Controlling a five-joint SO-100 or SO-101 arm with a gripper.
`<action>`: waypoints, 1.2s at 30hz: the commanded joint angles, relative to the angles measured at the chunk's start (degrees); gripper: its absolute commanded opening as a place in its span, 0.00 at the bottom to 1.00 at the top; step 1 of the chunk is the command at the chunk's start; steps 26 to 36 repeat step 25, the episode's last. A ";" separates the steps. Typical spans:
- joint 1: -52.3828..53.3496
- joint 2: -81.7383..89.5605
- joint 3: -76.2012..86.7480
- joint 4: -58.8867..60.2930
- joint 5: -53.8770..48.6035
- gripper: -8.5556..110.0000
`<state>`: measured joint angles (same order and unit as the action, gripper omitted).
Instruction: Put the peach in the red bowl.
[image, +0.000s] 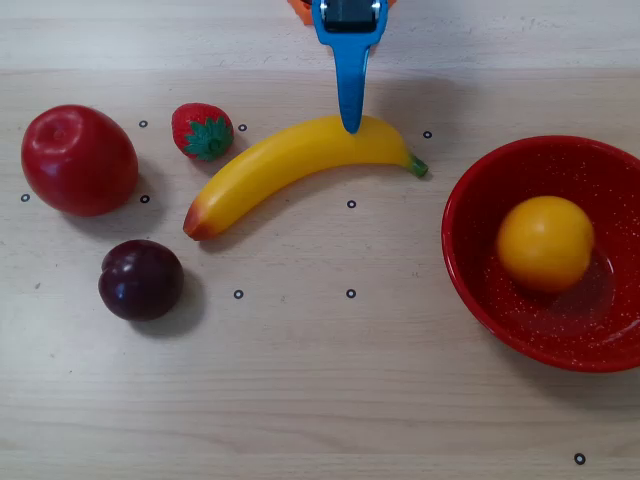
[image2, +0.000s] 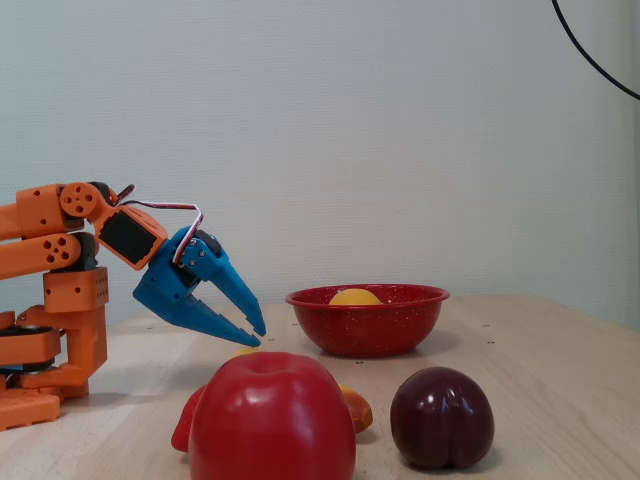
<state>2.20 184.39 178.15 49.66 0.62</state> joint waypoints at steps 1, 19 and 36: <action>2.72 0.70 0.62 -0.09 0.09 0.07; 3.43 0.62 0.53 0.62 0.70 0.08; 3.25 0.62 0.53 0.62 0.35 0.08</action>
